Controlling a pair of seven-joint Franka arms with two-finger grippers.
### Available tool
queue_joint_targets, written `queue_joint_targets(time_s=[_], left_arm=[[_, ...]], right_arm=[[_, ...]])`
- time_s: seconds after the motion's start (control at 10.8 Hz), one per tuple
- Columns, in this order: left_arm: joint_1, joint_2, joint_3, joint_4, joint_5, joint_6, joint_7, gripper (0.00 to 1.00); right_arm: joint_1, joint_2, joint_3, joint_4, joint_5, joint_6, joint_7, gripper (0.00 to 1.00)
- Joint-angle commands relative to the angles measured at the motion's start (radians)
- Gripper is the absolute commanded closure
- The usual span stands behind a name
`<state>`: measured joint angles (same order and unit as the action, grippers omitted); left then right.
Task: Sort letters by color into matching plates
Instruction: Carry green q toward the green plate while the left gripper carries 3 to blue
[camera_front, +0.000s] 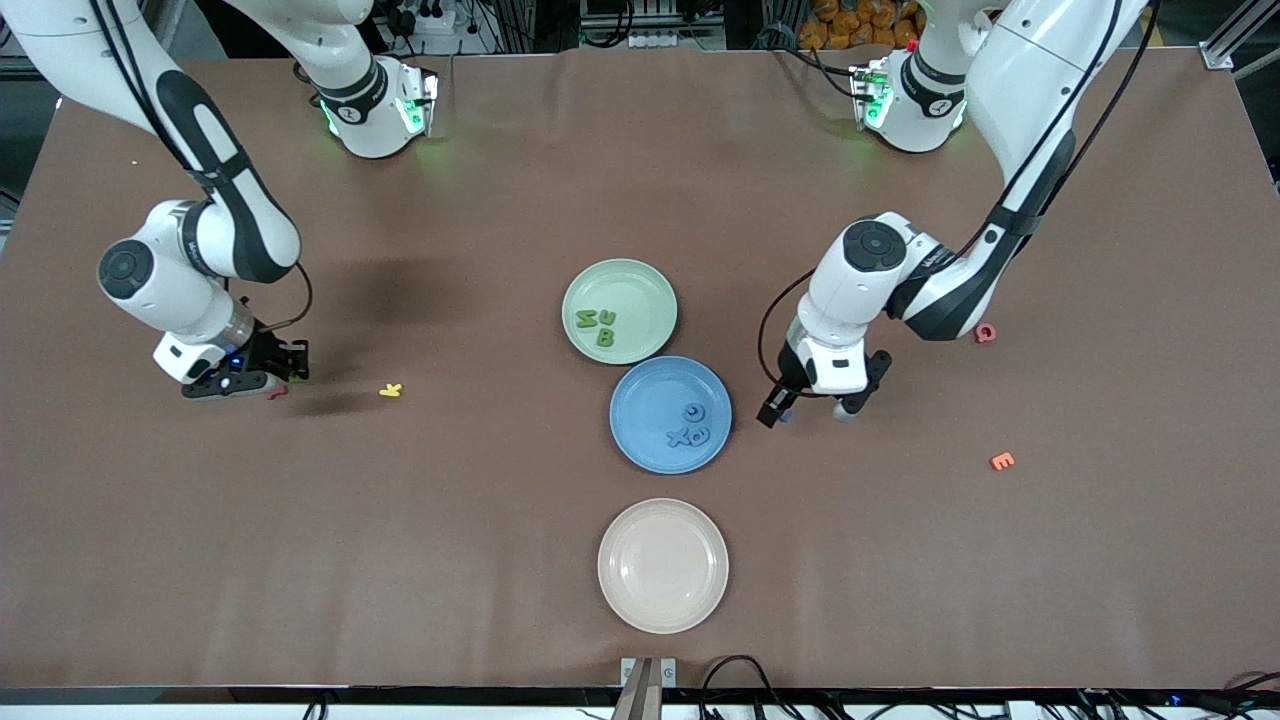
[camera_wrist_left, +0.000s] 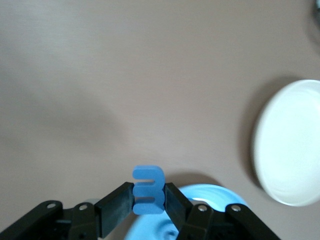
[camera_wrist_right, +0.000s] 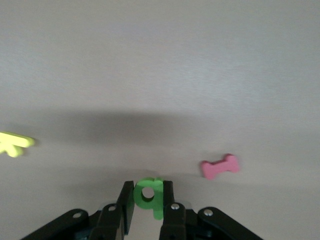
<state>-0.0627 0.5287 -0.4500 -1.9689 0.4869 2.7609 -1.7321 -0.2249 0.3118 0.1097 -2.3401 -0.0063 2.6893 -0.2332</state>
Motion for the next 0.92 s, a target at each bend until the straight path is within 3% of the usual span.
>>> queue_joint_targets(time_s=[0.0,0.18,0.46,0.74,0.83], left_arm=[[-0.06,0.079,0.005,0.16,-0.001,-0.011,-0.032,1.0],[-0.101,0.108,0.007,0.218,0.008,-0.011,-0.035,1.0],[-0.172,0.158,0.01,0.288,0.012,-0.007,-0.027,1.0],[-0.201,0.162,0.011,0.291,0.015,-0.004,-0.02,1.0],[-0.215,0.159,0.014,0.292,0.018,-0.006,0.003,0.43]], right_arm=[[0.058,-0.031,0.03,-0.01,-0.007,-0.017,0.15,1.0],[0.07,-0.034,0.082,-0.01,-0.007,-0.017,0.271,1.0],[0.137,-0.033,0.093,-0.005,-0.009,-0.016,0.397,1.0],[0.188,-0.033,0.122,-0.001,-0.009,-0.017,0.524,1.0],[0.212,-0.031,0.137,0.002,-0.009,-0.017,0.587,1.0]])
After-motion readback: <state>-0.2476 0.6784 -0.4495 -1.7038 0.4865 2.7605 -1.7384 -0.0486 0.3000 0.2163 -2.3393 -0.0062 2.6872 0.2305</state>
